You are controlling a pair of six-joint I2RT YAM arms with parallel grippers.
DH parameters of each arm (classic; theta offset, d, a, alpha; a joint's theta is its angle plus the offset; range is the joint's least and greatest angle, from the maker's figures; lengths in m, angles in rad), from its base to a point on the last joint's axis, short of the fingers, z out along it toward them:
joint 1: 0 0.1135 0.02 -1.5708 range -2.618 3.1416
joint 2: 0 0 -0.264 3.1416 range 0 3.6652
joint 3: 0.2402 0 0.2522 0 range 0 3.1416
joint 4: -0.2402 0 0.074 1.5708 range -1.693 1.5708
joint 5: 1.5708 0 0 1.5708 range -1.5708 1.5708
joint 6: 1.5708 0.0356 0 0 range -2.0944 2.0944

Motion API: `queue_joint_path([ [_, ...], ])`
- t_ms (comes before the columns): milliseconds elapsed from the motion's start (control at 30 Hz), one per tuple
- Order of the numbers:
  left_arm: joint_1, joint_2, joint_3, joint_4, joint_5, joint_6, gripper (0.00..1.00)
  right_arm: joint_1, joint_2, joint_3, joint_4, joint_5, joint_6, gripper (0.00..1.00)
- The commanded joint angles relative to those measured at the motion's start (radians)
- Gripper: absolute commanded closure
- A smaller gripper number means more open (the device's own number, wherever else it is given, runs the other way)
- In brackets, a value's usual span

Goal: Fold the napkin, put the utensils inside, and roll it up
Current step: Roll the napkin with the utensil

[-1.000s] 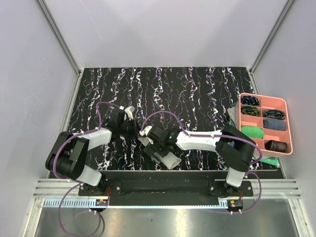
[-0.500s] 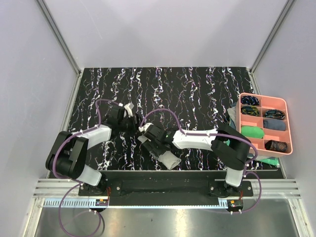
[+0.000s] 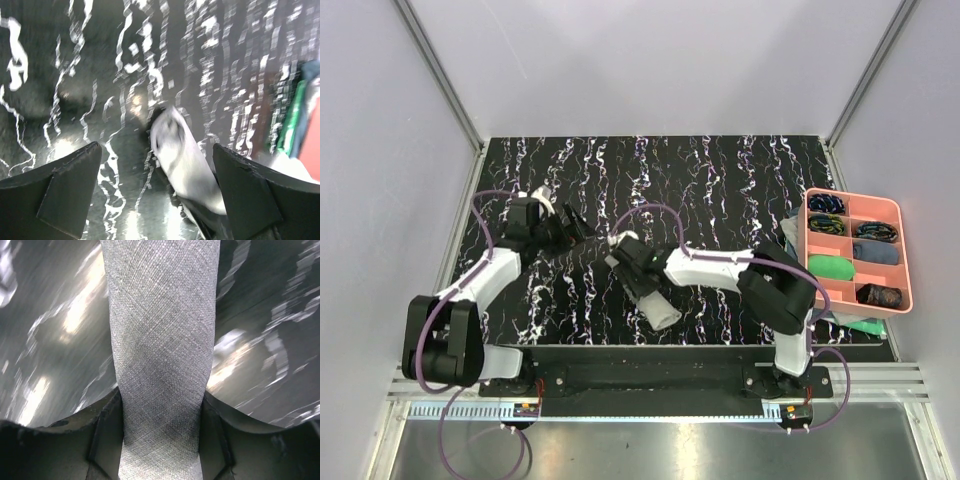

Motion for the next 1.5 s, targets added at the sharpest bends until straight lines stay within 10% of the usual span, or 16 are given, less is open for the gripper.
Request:
queue_joint_path([
  [0, 0.014, -0.086, 0.080, -0.039, 0.025, 0.014, 0.05, -0.117, 0.109, 0.062, -0.078, -0.004, -0.002, 0.43],
  [667, 0.065, -0.325, 0.143, -0.326, 0.010, 0.248, 0.01, -0.432, 0.551, 0.817, -0.274, -0.096, -0.138, 0.38],
  [933, 0.068, -0.391, 0.148, -0.331, 0.010, 0.317, 0.01, -0.432, 0.395, 0.857, -0.251, -0.264, -0.193, 0.00],
  [1100, 0.070, -0.442, 0.131, -0.326, -0.018, 0.351, 0.01, -0.429, 0.165, 0.787, -0.152, -0.323, -0.167, 0.00],
  [1467, 0.070, -0.646, 0.037, -0.245, -0.041, 0.353, 0.01, -0.432, -0.599, -0.037, 0.232, -0.052, -0.164, 0.00],
])
